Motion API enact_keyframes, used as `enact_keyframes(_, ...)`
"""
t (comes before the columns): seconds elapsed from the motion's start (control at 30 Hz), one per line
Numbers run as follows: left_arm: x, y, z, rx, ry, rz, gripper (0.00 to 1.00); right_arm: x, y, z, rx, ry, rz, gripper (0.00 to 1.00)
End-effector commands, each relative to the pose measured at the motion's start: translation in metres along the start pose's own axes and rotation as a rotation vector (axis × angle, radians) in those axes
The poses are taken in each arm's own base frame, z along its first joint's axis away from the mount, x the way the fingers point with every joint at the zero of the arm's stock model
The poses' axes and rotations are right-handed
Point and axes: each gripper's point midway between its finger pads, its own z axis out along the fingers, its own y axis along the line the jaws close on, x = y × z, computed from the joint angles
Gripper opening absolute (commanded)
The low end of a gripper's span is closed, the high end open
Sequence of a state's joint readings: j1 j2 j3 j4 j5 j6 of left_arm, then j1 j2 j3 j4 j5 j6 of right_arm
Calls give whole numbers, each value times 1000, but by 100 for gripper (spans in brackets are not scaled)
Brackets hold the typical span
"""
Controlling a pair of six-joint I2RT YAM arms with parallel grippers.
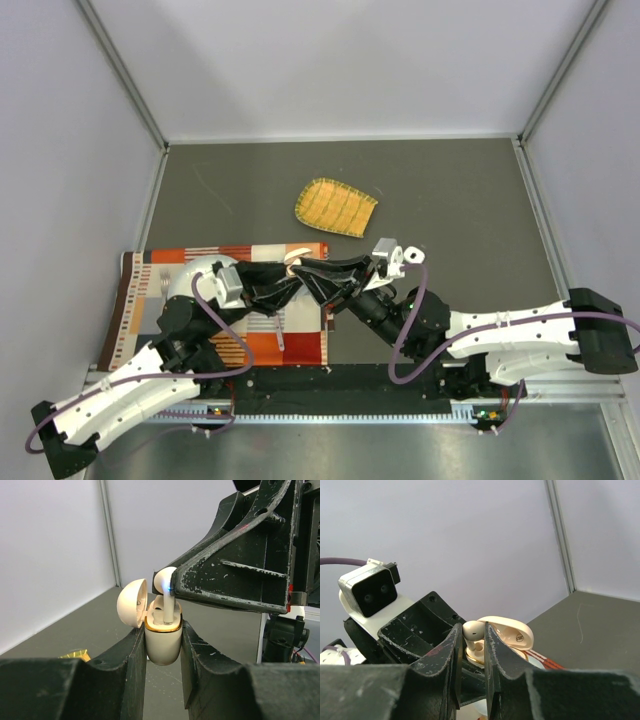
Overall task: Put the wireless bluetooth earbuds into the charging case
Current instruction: Insert the left earbud into the left side groove of the charging case.
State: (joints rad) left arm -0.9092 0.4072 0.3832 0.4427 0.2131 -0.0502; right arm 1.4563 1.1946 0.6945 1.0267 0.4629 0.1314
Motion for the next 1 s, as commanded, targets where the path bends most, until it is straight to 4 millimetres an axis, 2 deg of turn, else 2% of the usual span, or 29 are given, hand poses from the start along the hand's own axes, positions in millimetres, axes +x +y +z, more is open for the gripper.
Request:
enact_keyframes(0.0,-31,-5,1,22,-97,11,0,-18,-1,7,16,-56,-15,0)
enact_keyframes(0.13,-32,-4,0,15,-102,14,0,-16,-8,7,53,-37,-36,0)
enact_keyframes(0.4,-35,-6,2,26,-104,14,0,-8,-7,6,48,-28,-15,0)
enact_keyframes(0.73,-37,-6,1,26,-110,15,0,-5,-17,10,74,-31,-5,0)
enact_keyframes(0.97,-40,-5,1,23,-119,19,0,8,-21,5,84,-4,11,0)
